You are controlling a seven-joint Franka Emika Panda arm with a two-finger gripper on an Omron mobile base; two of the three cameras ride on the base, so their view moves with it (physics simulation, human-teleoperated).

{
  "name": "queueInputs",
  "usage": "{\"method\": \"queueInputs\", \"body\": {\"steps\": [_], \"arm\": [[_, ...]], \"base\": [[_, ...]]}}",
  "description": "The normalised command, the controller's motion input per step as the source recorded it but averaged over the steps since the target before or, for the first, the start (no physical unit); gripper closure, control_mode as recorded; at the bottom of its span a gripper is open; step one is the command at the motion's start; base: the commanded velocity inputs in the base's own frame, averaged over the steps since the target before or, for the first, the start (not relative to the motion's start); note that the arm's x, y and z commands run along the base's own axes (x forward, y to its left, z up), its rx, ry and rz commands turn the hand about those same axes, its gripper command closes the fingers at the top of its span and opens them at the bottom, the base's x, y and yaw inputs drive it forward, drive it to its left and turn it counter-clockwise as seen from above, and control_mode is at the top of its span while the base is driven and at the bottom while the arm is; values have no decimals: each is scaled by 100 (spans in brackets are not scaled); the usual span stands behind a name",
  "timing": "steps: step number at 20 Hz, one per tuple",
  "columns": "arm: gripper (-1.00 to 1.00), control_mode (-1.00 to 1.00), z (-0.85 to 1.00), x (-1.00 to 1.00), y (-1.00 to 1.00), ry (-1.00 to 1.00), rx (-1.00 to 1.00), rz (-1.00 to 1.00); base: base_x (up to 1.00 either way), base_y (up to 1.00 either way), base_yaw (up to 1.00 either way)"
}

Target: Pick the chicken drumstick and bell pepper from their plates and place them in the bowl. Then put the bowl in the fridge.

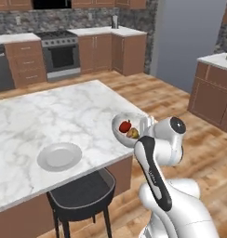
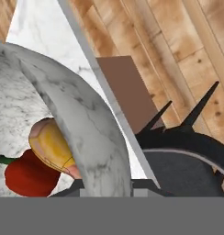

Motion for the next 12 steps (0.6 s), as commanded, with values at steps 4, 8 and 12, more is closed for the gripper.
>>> {"method": "queueInputs", "body": {"steps": [4,8,12], "arm": [[100,100,0,0,0,0,0,0],[100,100,0,0,0,0,0,0],[100,100,0,0,0,0,0,0]], "base": [[13,-50,-45],[49,-53,-14],[66,-56,0]]}}
